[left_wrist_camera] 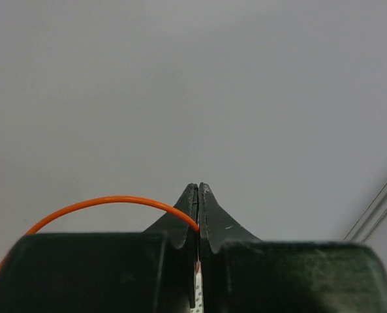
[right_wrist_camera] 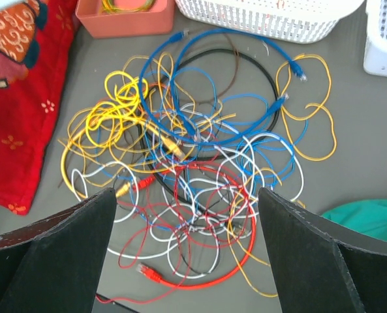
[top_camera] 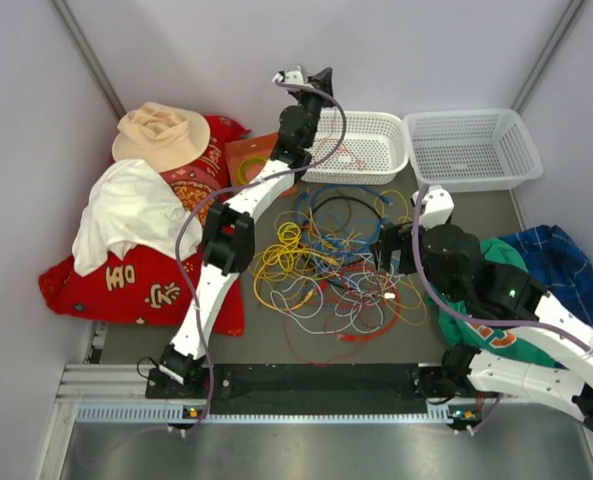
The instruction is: Untangle the cables
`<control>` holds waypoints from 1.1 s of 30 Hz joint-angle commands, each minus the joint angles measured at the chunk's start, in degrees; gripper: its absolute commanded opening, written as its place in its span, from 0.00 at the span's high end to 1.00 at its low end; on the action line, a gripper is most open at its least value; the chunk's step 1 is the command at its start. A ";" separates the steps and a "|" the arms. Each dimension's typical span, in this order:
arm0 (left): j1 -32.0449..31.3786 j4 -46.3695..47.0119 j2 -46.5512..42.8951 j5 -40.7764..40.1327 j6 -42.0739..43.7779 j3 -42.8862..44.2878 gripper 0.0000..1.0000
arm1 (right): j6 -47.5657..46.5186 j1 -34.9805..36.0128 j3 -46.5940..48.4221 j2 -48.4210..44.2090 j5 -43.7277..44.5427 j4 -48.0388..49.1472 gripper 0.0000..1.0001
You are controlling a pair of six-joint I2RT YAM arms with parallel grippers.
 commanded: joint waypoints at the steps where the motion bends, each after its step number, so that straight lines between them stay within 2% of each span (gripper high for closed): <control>1: -0.65 -0.22 -10.57 -0.48 -0.16 -5.29 1.00 | 1.44 -1.00 -0.80 -0.93 -1.68 2.33 0.11; 3: -0.65 -6.08 -15.58 -1.71 0.72 -5.56 1.00 | 1.80 -1.00 -1.42 -1.80 -2.03 2.76 0.11; 7: -0.65 -9.90 -22.43 -1.29 0.38 -4.42 1.00 | 3.02 -1.09 -1.95 -3.30 -2.91 3.12 0.11; 12: -1.26 -17.36 -26.66 3.81 -7.26 -1.08 1.00 | 3.38 -1.09 -2.39 -5.67 -2.65 2.77 0.11; 15: -1.52 -25.88 -29.91 7.06 -13.32 -1.69 1.00 | 3.47 -1.09 -2.56 -7.51 -2.12 2.77 0.11; 19: -1.52 -46.22 -33.96 11.02 -20.52 -2.65 1.00 | 4.26 -1.09 -2.83 -9.80 -1.24 3.47 0.11; 20: -1.44 -50.20 -34.58 15.03 -21.15 -3.10 1.00 | 4.43 -1.09 -2.92 -10.07 -1.15 3.56 0.11; 22: -1.35 -60.02 -36.68 17.78 -22.56 -4.85 1.00 | 4.96 -1.09 -3.09 -11.12 -1.06 3.73 0.11; 27: -1.44 -75.70 -39.85 26.38 -23.27 -9.16 1.00 | 6.36 -1.09 -3.18 -12.18 -0.80 3.12 0.11; 33: -2.40 -93.55 -38.54 34.75 -20.55 -11.71 1.00 | 6.98 -1.09 -3.79 -12.27 -0.62 3.99 0.11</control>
